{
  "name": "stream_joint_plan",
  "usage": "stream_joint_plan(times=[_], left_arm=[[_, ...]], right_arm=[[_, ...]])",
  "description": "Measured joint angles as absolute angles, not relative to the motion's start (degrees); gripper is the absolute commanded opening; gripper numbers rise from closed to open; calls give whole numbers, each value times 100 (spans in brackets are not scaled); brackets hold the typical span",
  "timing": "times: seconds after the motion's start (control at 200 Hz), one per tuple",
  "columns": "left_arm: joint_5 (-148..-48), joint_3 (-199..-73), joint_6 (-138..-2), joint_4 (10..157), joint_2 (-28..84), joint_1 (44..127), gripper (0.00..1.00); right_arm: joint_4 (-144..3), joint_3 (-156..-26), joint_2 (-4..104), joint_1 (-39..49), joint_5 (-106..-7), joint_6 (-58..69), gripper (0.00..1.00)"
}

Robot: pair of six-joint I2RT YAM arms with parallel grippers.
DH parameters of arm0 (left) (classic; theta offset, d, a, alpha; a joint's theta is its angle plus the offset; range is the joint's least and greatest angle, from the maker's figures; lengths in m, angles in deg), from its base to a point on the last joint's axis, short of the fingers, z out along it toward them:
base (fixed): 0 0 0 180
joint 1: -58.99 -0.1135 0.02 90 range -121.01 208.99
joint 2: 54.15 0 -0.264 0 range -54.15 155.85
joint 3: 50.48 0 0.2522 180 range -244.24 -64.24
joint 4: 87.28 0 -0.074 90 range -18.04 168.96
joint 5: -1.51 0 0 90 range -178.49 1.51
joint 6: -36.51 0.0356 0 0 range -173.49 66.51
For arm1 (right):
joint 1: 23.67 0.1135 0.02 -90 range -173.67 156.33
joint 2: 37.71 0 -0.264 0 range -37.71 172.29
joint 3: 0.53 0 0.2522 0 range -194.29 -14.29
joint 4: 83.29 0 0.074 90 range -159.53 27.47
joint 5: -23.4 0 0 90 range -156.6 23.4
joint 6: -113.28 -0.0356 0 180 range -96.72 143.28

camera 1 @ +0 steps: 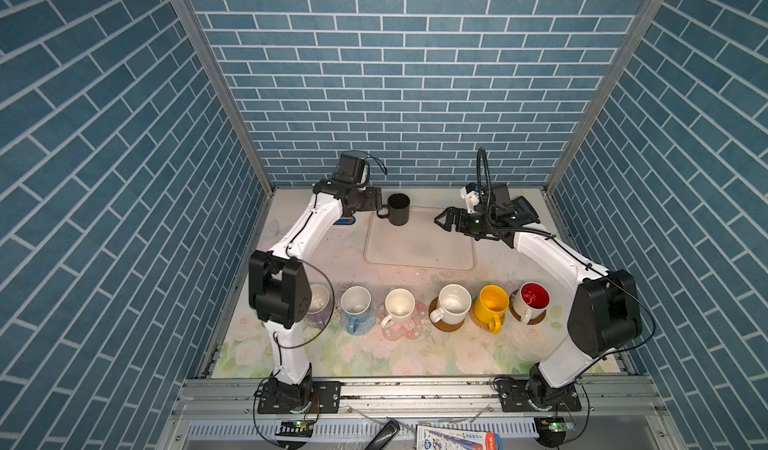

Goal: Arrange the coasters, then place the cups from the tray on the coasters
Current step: 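Move left gripper back to the black mug on the tray while right gripper hovers nearby, then lower left gripper onto the black mug handle and close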

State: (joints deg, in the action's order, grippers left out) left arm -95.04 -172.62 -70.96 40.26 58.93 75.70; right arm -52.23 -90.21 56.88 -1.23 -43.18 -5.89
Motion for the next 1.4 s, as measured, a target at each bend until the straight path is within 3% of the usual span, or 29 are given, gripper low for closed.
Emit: stream_joint_plan(times=[0.275,0.62,0.845,1.4], left_arm=[[-9458,-19629,-7236,3473,7832,7443,76],[-9478,-20482,-7674,3250,9187,7369,77],[-9570,-20377,-7866,3390,9278,7349,70],[-9502,-17953,-7920,4238,7967,7673,64]], right_arm=[[-5286,-9017,5688,-134,-4484,-527,99],[-5481,-8720,5688,-134,-4679,-516,98],[-5502,-8720,5690,-134,-4731,-514,98],[-5500,-8705,5688,-134,-4780,-490,98]])
